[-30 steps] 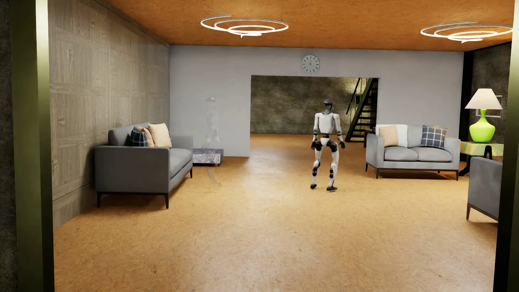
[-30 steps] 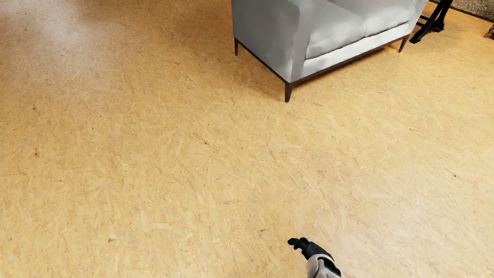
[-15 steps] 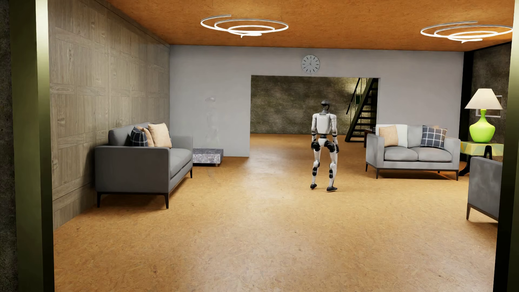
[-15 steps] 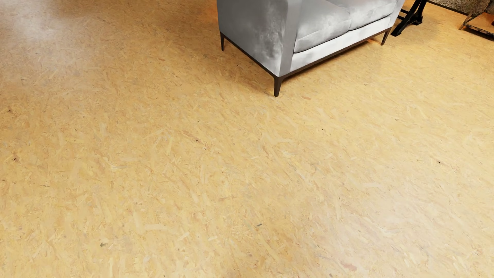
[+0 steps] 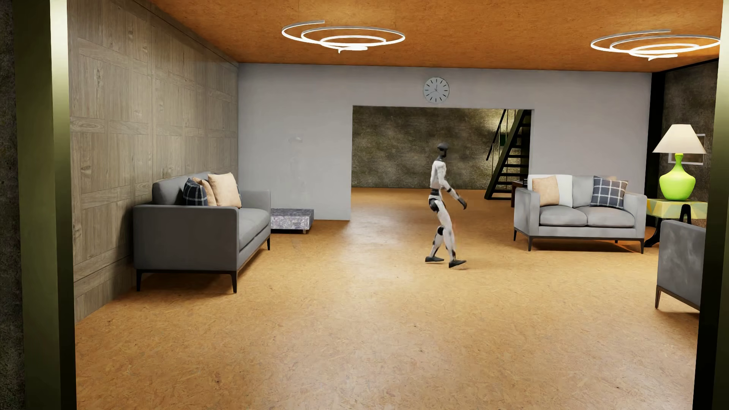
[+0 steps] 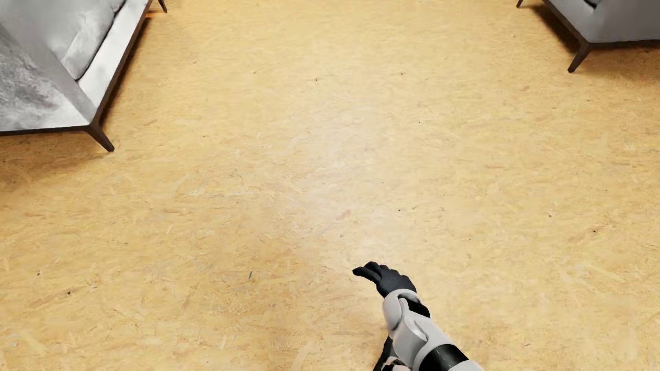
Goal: Move towards the sofa
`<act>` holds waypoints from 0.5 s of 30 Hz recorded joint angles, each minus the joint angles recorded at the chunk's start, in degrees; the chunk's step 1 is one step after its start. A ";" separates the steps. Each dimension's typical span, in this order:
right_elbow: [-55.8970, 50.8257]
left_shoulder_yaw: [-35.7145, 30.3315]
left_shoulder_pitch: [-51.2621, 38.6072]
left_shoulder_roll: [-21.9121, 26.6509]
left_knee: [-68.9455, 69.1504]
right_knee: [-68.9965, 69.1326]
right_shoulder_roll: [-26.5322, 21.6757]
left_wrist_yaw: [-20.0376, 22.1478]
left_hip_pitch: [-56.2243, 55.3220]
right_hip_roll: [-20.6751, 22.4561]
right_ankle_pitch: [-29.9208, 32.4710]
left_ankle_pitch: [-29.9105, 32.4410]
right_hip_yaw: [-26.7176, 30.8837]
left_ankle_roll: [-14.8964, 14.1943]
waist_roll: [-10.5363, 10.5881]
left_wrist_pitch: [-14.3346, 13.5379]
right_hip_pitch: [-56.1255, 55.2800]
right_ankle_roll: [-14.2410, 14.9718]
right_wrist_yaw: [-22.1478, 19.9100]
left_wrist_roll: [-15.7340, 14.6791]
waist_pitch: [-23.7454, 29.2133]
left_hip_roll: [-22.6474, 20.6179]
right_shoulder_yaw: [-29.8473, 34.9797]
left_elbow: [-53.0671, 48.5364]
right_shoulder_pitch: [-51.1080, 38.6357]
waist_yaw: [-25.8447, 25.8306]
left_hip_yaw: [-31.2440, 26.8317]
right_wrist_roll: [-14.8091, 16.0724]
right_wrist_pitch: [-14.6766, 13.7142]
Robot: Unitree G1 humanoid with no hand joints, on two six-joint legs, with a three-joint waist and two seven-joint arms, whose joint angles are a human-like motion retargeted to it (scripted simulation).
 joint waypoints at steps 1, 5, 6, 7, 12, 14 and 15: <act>-0.31 0.00 -0.40 0.73 -2.52 1.61 0.66 -0.14 0.30 -3.76 0.58 1.85 -12.80 0.41 -0.82 1.08 2.06 -2.67 0.48 0.17 -0.19 1.33 0.98 1.71 1.76 -0.18 4.71 0.38 -0.20; 3.81 -0.46 -0.02 2.75 -10.74 20.23 -2.64 0.43 4.24 -8.97 0.68 7.82 -17.38 0.98 -0.78 2.10 7.89 -6.40 5.24 1.28 -0.88 7.67 6.90 4.54 8.72 -2.85 20.35 -1.32 1.35; 5.69 -0.30 0.27 3.12 -11.83 24.38 -3.91 1.17 4.93 -10.01 0.14 9.01 -15.52 1.01 -0.63 1.29 9.61 -6.62 5.27 1.01 -1.11 9.35 5.85 3.73 10.73 -3.35 23.60 -0.55 2.65; 7.81 -0.17 0.44 3.48 -12.55 26.73 -4.88 2.41 5.38 -11.27 -0.44 10.16 -14.47 0.98 -0.55 0.55 12.07 -7.28 4.18 0.61 -1.42 10.96 2.96 2.67 12.86 -3.70 26.67 1.01 4.70; 13.04 2.30 -0.57 4.09 -14.38 16.24 -9.26 6.84 7.63 -19.30 -2.48 16.43 -45.11 -0.25 -1.44 -2.77 38.31 -13.97 -1.29 -4.90 -3.69 19.34 -14.27 -3.17 21.99 -1.71 42.02 9.29 9.76; 13.53 6.94 0.44 3.78 -15.15 11.31 -9.84 9.00 9.95 -14.94 -0.06 19.78 -49.90 -1.23 -1.46 -3.77 40.40 3.25 2.82 -8.30 -3.85 25.50 -9.87 -6.16 20.69 -1.84 48.41 5.95 8.83; 14.43 9.96 1.77 3.26 -14.96 11.51 -8.85 10.05 10.96 -11.35 -1.63 19.76 -44.57 -0.21 -0.93 -3.55 36.66 1.89 5.63 -10.19 -3.55 30.17 -6.69 -8.31 18.16 -2.49 50.19 3.71 8.39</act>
